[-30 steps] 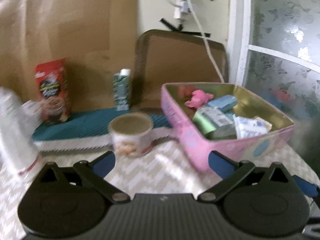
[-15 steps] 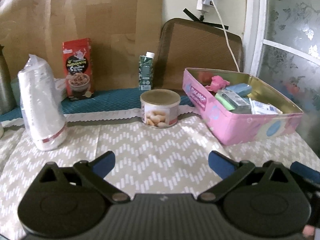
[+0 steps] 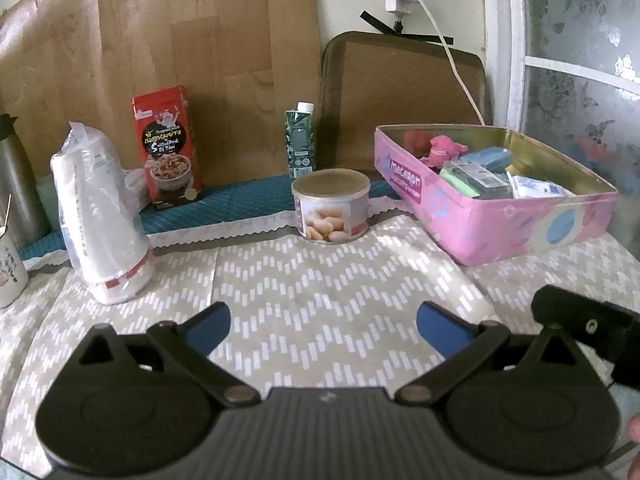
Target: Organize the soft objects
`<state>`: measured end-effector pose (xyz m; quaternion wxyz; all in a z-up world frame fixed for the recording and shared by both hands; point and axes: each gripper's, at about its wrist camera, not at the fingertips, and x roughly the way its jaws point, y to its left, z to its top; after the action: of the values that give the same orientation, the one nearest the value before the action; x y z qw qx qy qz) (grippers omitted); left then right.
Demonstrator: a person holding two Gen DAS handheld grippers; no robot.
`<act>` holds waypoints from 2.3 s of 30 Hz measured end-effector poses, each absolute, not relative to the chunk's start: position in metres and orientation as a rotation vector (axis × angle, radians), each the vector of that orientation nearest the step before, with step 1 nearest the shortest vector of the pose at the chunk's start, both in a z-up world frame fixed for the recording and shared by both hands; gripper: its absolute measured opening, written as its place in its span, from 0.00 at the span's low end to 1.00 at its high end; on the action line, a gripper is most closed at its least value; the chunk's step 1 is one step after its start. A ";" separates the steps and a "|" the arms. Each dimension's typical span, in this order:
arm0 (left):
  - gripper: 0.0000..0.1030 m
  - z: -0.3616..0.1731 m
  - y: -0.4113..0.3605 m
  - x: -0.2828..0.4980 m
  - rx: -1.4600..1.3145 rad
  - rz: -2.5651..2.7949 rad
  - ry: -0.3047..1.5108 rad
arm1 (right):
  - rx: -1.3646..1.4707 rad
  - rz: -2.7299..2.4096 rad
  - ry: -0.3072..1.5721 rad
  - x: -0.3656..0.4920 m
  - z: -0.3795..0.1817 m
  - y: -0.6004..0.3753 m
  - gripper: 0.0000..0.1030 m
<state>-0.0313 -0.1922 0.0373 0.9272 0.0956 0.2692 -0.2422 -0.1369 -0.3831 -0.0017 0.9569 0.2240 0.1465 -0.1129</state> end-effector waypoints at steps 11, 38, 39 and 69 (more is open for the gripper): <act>1.00 0.030 -0.196 -0.027 0.203 -0.473 0.592 | 0.475 -0.265 0.286 -0.141 -0.003 -0.382 1.00; 1.00 0.020 -0.196 -0.019 0.225 -0.397 0.624 | 0.465 -0.279 0.324 -0.137 -0.008 -0.379 1.00; 1.00 0.021 -0.196 -0.019 0.226 -0.391 0.622 | 0.467 -0.278 0.327 -0.136 -0.009 -0.379 1.00; 1.00 0.020 -0.195 -0.016 0.213 -0.361 0.659 | 0.471 -0.273 0.337 -0.135 -0.010 -0.376 1.00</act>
<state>-0.0164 -0.1948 0.0197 0.9246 0.1037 0.3214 -0.1761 -0.1349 -0.3763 -0.0105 0.9491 0.2316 0.1659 -0.1340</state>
